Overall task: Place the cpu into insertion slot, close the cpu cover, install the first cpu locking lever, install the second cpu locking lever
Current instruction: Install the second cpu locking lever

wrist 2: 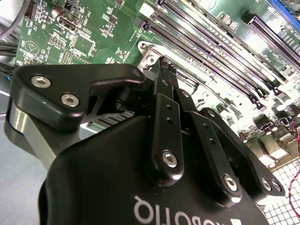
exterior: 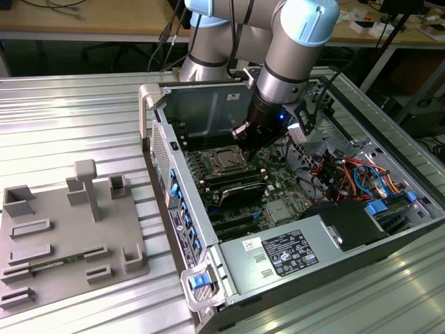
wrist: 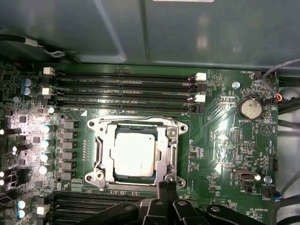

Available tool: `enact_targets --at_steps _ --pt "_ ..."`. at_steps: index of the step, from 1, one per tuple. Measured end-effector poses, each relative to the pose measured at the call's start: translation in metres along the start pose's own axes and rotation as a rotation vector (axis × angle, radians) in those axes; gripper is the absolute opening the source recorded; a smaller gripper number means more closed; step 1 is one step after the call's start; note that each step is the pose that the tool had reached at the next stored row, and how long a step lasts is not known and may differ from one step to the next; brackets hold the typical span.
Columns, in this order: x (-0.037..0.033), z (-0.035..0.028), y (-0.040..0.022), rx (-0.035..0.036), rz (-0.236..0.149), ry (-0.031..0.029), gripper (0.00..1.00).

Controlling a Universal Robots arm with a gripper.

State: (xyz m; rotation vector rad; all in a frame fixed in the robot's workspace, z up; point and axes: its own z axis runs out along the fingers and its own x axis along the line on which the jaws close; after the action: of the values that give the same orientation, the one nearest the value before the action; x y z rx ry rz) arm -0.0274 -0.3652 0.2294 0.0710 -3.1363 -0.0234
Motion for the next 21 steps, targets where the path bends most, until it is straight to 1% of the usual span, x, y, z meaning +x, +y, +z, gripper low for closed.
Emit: enact_targets --at_steps 5,10,11,12,13,14,15,20,21 --pt "0.0000 0.0000 -0.0007 0.0001 0.000 0.0000 0.11" --pt "0.0005 0.0010 -0.0119 0.0013 0.000 0.0031 0.11" --pt "0.0005 0.0017 -0.0133 0.0044 0.000 0.0049 0.11" --pt "0.0012 0.0027 -0.0142 0.0091 0.000 0.0082 0.11" --pt "0.0020 0.0032 -0.0144 0.0116 -0.001 0.0101 0.11" --pt "0.0041 0.0042 -0.0143 0.0130 -0.004 0.0131 0.11" --pt "0.0078 0.0050 -0.0142 0.0132 -0.004 0.0152 0.11" --pt "0.0180 0.0086 -0.0137 0.0129 -0.004 0.0171 0.11" --pt "0.0211 0.0098 -0.0137 0.0131 -0.004 0.0172 0.11"
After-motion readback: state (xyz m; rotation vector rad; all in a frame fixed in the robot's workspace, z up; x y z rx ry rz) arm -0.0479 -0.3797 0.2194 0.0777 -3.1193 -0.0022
